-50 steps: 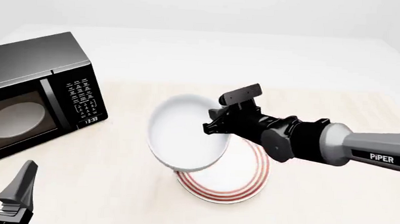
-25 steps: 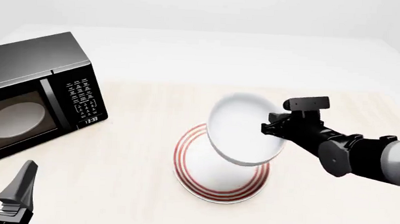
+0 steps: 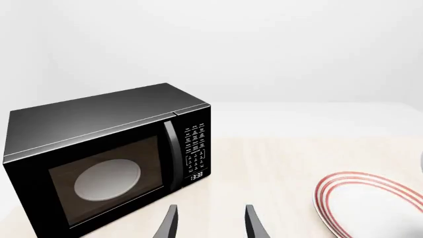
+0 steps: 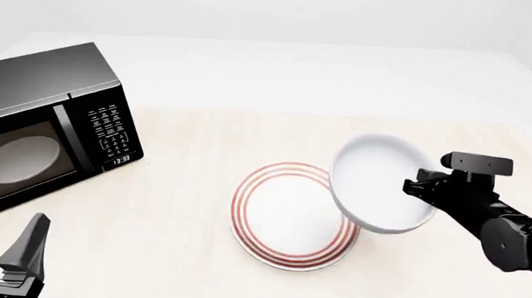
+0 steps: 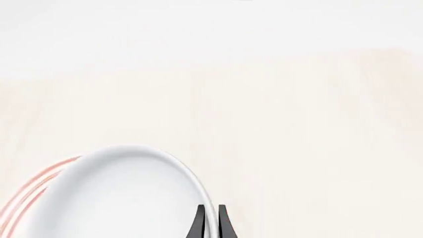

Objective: Put the white bowl to the right of the plate.

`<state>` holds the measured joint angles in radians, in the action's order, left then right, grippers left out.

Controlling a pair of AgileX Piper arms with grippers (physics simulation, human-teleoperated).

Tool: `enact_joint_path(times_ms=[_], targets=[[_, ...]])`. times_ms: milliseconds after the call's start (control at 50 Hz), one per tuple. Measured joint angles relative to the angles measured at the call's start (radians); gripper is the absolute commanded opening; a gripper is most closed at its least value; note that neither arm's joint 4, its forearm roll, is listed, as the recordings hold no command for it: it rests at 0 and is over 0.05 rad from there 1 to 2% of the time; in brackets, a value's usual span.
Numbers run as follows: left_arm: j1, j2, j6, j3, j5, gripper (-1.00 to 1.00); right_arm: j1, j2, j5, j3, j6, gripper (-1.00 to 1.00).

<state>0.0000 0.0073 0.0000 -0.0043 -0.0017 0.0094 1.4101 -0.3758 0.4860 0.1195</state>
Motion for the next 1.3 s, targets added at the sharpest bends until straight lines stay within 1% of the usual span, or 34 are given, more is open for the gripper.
enact_joint_path(times_ms=[200, 380, 660, 860, 1060, 1300], targets=[[0.000, 0.000, 0.000, 0.000, 0.000, 1.00, -0.087, -0.056, -0.003, -0.056, 0.004, -1.00], [0.000, 0.000, 0.000, 0.000, 0.000, 1.00, -0.166, -0.075, -0.020, -0.093, 0.005, -1.00], [0.000, 0.000, 0.000, 0.000, 0.000, 1.00, -0.288, -0.048, -0.085, -0.151, 0.002, -1.00], [0.000, 0.000, 0.000, 0.000, 0.000, 1.00, -0.361, -0.015, -0.123, -0.177, -0.013, -1.00], [0.000, 0.000, 0.000, 0.000, 0.000, 1.00, -0.409, 0.010, -0.151, -0.195, -0.017, -1.00], [0.000, 0.000, 0.000, 0.000, 0.000, 1.00, -0.425, 0.057, -0.195, -0.205, -0.013, -1.00]])
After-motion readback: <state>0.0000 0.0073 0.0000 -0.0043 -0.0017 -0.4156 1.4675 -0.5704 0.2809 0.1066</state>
